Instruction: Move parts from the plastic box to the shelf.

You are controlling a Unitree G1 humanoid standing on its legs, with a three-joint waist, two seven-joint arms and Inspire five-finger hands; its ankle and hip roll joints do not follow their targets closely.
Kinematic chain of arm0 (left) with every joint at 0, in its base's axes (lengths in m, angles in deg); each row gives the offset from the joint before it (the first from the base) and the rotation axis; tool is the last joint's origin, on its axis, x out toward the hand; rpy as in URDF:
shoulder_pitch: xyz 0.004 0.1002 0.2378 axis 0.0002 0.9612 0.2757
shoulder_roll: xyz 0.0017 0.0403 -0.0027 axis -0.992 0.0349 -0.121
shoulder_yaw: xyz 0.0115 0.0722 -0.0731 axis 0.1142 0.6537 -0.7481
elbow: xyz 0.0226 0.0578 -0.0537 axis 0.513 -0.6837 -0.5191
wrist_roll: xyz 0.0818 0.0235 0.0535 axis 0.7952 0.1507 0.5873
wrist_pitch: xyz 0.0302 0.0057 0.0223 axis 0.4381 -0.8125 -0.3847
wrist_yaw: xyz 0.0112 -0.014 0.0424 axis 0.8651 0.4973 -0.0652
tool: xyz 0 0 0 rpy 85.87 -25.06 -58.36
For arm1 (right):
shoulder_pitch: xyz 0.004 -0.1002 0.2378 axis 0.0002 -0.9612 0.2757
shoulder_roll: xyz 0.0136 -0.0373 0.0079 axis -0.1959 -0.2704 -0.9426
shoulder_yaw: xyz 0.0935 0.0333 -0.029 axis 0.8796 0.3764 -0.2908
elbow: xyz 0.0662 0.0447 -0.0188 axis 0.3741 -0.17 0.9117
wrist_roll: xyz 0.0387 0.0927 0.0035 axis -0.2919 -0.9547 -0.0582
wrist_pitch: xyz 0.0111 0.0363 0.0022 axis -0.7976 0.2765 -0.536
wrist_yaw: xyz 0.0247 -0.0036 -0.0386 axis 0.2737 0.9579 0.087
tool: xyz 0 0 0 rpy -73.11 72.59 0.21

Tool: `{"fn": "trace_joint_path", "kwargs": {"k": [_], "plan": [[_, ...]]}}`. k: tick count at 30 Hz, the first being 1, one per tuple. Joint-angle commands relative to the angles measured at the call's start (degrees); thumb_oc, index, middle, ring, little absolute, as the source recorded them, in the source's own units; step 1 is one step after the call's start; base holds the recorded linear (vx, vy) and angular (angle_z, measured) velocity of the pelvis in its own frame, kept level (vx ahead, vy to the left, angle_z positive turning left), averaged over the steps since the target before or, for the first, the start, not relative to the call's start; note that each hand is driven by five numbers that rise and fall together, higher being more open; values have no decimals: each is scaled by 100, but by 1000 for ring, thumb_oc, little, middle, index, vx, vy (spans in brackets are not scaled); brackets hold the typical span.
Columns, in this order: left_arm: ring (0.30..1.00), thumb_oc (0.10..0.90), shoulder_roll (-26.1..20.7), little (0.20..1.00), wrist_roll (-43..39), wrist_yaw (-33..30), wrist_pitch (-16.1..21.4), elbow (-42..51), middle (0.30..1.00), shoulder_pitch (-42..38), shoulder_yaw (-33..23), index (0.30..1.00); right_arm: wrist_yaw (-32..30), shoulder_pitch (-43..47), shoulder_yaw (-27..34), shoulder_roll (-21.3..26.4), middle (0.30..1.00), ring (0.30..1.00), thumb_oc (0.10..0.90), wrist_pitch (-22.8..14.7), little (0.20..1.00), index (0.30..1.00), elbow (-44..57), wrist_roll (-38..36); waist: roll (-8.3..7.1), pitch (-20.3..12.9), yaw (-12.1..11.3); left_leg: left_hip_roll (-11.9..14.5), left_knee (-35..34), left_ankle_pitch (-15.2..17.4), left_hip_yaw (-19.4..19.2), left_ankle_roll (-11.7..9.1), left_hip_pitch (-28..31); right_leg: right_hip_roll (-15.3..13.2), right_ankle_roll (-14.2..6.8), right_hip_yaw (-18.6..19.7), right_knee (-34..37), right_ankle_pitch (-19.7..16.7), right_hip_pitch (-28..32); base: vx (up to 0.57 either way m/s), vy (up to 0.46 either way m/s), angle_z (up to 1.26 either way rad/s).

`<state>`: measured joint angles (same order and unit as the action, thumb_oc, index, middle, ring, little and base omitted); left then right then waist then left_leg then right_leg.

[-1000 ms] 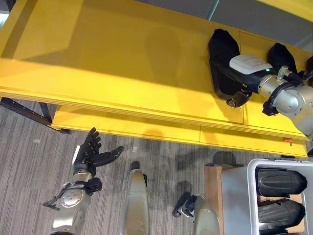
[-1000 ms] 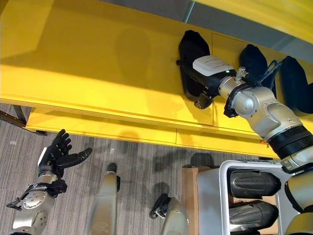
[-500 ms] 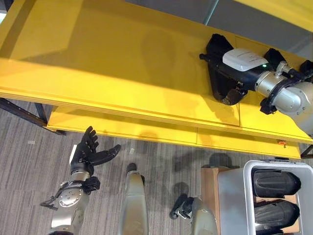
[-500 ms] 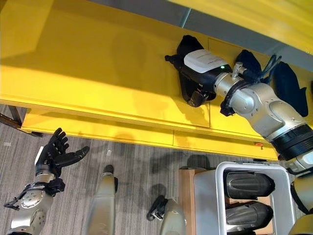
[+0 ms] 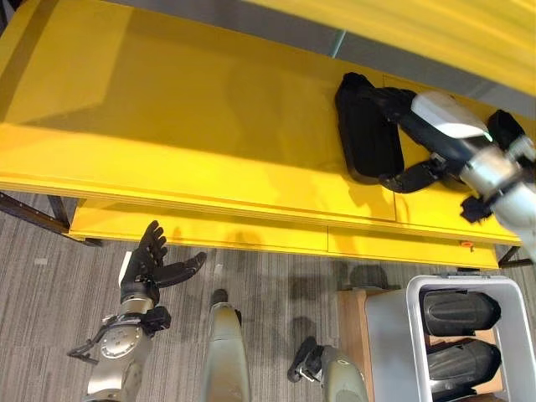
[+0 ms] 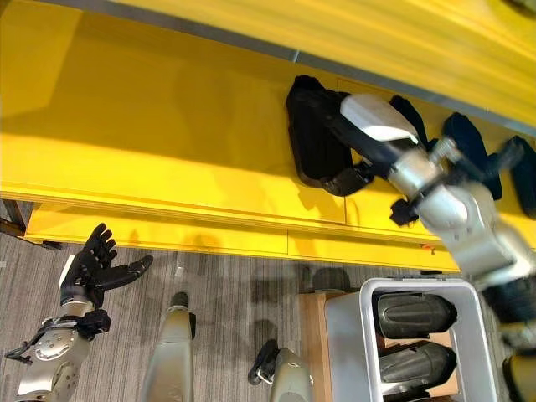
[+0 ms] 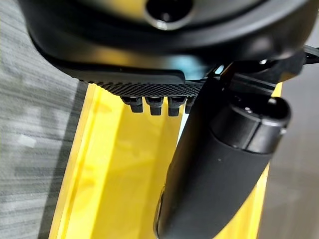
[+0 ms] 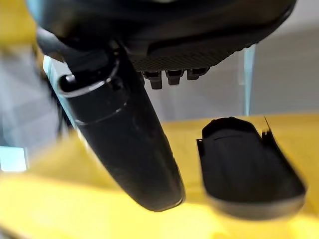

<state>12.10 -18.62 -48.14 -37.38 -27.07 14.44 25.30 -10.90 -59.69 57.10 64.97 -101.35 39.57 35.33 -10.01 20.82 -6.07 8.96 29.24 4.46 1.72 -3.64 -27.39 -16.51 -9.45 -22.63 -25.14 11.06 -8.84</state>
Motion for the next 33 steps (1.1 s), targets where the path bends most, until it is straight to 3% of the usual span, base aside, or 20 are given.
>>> {"fn": "trace_joint_path", "kwargs": {"k": [1,2,3,5,9,20,33], "plan": [[1000,900,-12,1000,245,100,535,232,1000,-105,-11,1000,-372,362,411,-263,1000,1000,900,-354,1000,1000,-24,-680,28,-640,117,379,-305,407,290,-214,597,-55,-287,133,337,-918,-1,81,59,-11],[1000,900,53,1000,258,142,531,245,1000,-90,45,1000,-284,-21,603,-738,1000,1000,900,-393,1000,1000,40,-905,39,-720,165,324,-665,260,245,-187,788,-66,-325,89,650,-1138,172,180,111,-5],[1000,900,238,1000,332,191,539,130,1000,-67,131,1000,-302,-607,777,-1605,1000,1000,900,-454,1000,1000,44,-1192,94,-934,260,251,-1405,45,96,-160,1276,-69,-387,76,1268,-1495,564,144,102,5],[1000,900,277,1000,360,192,538,135,1000,-46,123,1000,-312,-714,815,-1716,1000,1000,900,-476,1000,1000,79,-1162,95,-1002,301,210,-1571,-20,59,-141,1363,-83,-413,78,1384,-1619,608,96,79,12],[1000,900,503,1000,498,176,571,125,1000,34,128,1000,-243,-1237,682,-2453,1000,1000,900,-512,1000,1000,210,-1311,138,-1331,409,164,-2402,-254,-195,-110,1970,-54,-518,136,2055,-2045,978,70,61,-4],[1000,900,831,1000,777,138,627,-6,1000,214,179,1000,0,-2153,111,-3297,1000,1000,900,-356,1000,1000,-196,-1617,267,-1662,584,103,-3326,-479,-775,-100,2691,-149,-555,347,2693,-2433,1142,6,61,-18],[1000,900,927,1000,980,7,689,-52,1000,133,370,1000,-119,-2570,-171,-3978,1000,1000,900,-224,1000,1000,-1169,-2260,287,-1686,719,2,-3249,-308,-939,17,2916,-286,-555,598,2574,-2645,1155,-5,57,-11]]}}
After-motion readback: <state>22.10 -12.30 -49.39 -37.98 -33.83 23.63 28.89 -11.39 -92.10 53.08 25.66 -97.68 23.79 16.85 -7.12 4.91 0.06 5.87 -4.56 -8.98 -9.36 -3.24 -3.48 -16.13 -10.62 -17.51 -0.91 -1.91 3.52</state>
